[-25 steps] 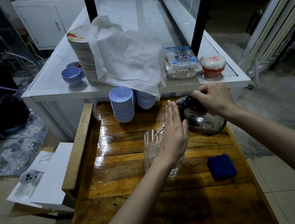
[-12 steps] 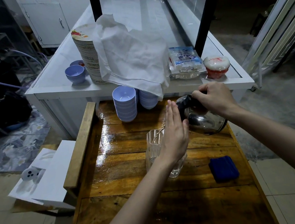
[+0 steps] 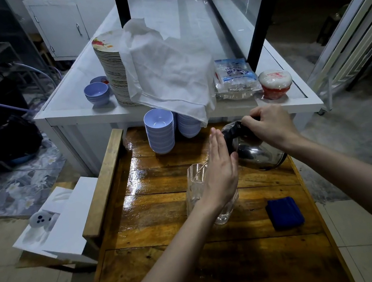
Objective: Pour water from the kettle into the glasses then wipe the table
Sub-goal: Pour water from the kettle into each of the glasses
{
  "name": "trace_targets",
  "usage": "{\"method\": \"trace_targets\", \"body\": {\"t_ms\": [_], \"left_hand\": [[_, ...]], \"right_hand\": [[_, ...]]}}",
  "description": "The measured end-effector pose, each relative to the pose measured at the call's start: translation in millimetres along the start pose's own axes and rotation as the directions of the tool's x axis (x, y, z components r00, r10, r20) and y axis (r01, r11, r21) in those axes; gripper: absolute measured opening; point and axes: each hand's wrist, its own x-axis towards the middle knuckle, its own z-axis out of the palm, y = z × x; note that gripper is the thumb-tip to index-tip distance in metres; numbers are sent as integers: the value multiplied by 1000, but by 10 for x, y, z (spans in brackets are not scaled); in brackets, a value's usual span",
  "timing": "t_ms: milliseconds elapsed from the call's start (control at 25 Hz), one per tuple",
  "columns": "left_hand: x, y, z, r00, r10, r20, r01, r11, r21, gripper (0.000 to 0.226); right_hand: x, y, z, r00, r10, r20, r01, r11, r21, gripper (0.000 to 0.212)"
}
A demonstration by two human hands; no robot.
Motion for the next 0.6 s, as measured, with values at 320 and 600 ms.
{"method": "trace_targets", "body": {"t_ms": [320,600], "left_hand": [[-30,-5,-14,1000,-16,20,17,1000,-13,62],[-52,3,-49,1000,-11,22,11,1000,0,62]], "right_hand": [[-36,-13,13,1000,0,13,0,1000,14,34],[-35,-50,18,1000,20,13,-20,1000,16,34]]}}
